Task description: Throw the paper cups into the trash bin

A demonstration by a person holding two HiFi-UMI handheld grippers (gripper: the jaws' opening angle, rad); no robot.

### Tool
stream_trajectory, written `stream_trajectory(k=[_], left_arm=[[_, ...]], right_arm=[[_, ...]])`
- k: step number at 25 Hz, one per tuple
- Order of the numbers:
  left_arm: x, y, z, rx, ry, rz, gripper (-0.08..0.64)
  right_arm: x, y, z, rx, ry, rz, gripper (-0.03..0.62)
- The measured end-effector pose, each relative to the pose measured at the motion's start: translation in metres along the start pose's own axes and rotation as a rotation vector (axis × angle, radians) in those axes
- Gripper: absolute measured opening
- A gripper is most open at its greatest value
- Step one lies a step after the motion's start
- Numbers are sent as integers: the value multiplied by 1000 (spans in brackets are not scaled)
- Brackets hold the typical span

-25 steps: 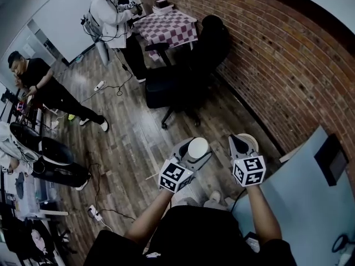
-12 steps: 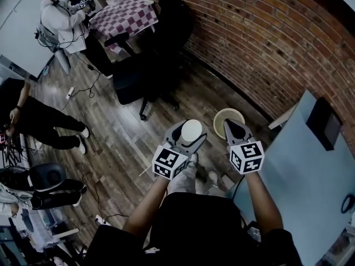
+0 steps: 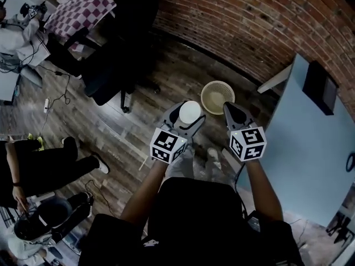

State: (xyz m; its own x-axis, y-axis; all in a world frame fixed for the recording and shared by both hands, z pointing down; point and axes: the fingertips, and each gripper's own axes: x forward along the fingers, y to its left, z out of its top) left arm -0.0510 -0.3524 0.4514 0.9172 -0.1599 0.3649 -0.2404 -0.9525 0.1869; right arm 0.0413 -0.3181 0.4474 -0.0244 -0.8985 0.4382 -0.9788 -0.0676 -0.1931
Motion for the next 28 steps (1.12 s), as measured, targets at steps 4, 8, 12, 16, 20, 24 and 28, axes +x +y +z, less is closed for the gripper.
stream_trajectory(k=[4,8,12,16,20,24,28], left_arm=[[31,13,-20,4,58,-88,335],[72,22,-48,23,119,-164,336],[120,28,-80,34,174,-223,335],[162,28,-120,31,247,-287,335],[198,28,-151,16,284,-347,335],[236,37,-201,23,324,-374,336],[268,39,-249,28,354,-391,336]], right_arm=[[9,-19,-16,63,30,-94,-5],[20,-40,-37,114,59,-168,-5],[36,-67,-58,164,85,-225,-5],[48,-91,-85,222,119,-274,-5],[62,-102,-118,265,170,-299,-5],[78,-104,-160,285,226,-282,-5],[92,-110,-212,338,267,-277,-5]])
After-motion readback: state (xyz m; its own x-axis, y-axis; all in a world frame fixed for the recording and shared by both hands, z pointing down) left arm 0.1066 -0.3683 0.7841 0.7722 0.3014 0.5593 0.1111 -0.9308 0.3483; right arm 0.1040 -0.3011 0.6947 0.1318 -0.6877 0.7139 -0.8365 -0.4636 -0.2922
